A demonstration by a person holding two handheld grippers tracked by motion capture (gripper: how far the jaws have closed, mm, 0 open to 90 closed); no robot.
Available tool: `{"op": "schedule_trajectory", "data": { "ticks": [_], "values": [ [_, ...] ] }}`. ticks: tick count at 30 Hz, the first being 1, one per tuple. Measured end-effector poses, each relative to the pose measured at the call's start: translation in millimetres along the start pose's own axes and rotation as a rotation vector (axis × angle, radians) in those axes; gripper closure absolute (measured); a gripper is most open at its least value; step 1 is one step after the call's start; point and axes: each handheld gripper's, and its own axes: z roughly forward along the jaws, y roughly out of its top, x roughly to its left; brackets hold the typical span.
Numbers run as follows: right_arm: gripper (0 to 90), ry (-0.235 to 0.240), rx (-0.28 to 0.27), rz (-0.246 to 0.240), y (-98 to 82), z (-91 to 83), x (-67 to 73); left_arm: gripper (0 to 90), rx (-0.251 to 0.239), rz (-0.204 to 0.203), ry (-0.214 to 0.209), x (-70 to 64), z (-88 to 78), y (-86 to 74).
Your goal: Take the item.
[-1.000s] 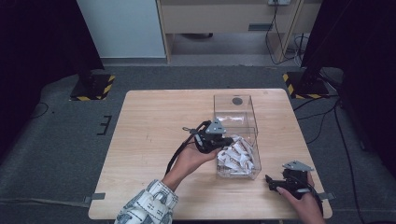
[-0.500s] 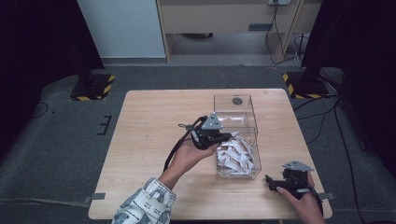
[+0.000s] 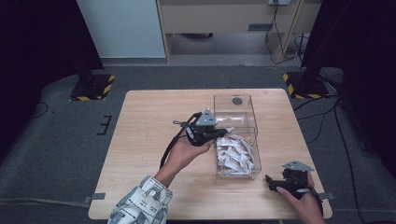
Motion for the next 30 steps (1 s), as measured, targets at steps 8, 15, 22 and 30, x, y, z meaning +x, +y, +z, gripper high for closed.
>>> {"op": "schedule_trajectory", "data": {
  "ticks": [8,15,22,30],
  "values": [
    [0.8,-0.001,0.000,0.000,0.0,0.0,0.0,89.9,-0.018,-0.001,0.029,6.1,-11.1,3.4],
    [0.8,-0.001,0.000,0.000,0.0,0.0,0.0,89.9,-0.032,-0.015,0.059,16.7,-18.1,0.6],
    [0.7,-0.001,0.000,0.001,0.0,0.1,0.1,89.9,-0.035,-0.022,0.088,25.5,-27.2,-0.2],
    [0.8,0.000,0.000,0.000,0.0,0.0,0.0,89.9,-0.028,-0.026,0.103,32.5,-32.5,-2.4]
  ]
}}
